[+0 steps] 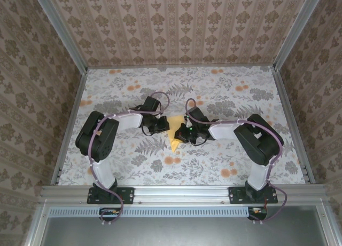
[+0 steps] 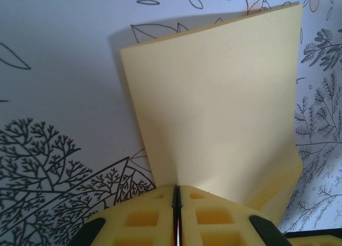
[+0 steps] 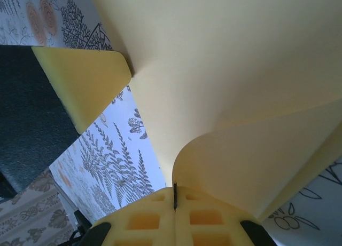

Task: Fold a paper plane with a square sheet of paper (pick it up from the middle)
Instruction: Third fold the triangle at the center of the table.

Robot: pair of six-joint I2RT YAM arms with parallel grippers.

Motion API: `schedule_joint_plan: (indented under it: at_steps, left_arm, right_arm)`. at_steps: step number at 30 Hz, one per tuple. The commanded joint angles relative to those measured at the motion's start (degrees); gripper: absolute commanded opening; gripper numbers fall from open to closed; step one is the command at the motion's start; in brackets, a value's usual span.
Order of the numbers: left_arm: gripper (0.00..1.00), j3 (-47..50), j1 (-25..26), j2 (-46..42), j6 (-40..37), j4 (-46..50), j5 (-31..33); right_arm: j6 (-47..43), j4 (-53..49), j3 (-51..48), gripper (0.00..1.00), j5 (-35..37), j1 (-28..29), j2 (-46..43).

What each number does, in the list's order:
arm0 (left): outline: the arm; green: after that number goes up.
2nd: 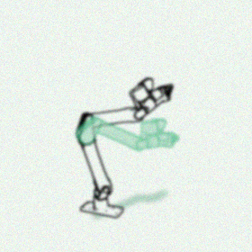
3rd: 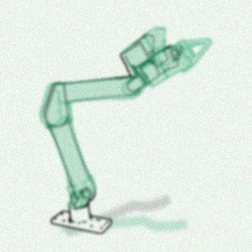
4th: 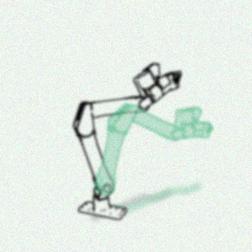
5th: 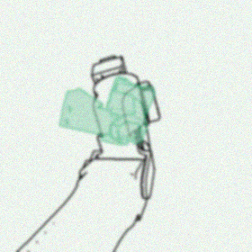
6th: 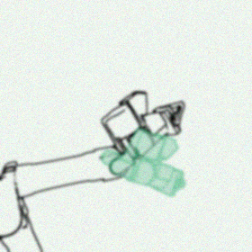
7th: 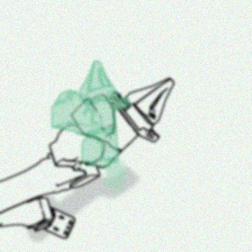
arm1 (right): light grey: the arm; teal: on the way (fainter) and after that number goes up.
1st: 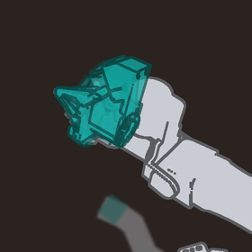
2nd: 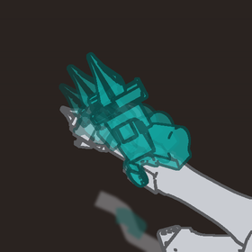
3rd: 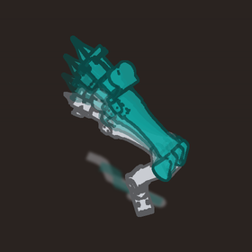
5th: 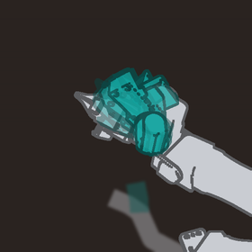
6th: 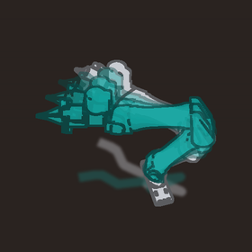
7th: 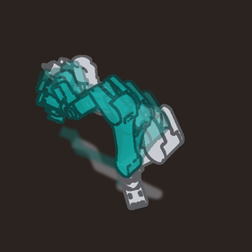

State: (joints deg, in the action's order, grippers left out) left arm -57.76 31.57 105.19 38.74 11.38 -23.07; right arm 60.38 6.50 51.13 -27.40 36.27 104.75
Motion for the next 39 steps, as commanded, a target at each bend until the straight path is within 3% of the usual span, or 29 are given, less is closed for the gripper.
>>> schedule_joint_plan:
  at_steps: [1,19,39]
  left_arm:
    - [0.11,-0.7,0.5,2.1,-1.4,3.1,0.1]
    - [0.11,-0.5,0.6,2.8,-0.9,3.1,0.5]
    - [0.11,-0.5,0.7,3.1,-1.1,3.1,0.1]
  right_arm:
    - [-0.3,0.3,1.5,0.02,-0.1,0.4,1.3]
    - [0.5,-3.3,-0.1,0.01,5.8,0.4,-0.6]
    - [-0.2,-3.5,0.8,0.01,4.9,0.4,1.4]
